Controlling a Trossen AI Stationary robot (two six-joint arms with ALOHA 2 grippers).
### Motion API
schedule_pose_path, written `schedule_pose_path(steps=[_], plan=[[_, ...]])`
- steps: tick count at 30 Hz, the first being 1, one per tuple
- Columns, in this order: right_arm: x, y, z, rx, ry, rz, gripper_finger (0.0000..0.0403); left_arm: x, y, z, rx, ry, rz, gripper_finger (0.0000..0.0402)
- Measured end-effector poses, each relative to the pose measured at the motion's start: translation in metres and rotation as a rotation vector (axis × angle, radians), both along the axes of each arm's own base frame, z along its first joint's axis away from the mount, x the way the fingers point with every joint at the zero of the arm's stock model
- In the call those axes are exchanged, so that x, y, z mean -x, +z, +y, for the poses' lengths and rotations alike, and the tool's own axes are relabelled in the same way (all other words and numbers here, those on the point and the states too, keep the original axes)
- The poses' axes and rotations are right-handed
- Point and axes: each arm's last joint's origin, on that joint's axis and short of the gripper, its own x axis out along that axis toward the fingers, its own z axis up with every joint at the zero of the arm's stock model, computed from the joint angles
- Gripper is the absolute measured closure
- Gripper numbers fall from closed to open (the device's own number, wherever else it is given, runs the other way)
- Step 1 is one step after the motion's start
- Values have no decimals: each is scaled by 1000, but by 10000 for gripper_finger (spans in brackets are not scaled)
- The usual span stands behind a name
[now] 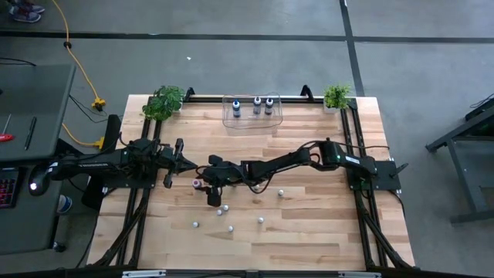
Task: Pick & Place food coloring
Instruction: Put the large pink food coloring bottle into the transparent bin
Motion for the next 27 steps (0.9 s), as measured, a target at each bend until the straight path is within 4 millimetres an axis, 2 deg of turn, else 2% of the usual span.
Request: schedule_pose_path(steps=[9,27], plan=[[0,0,0,0,-2,0,282,0,0,0,0,0,0,399],[1,-1,0,5,-11,17,297,0,0,0,0,0,0,399]])
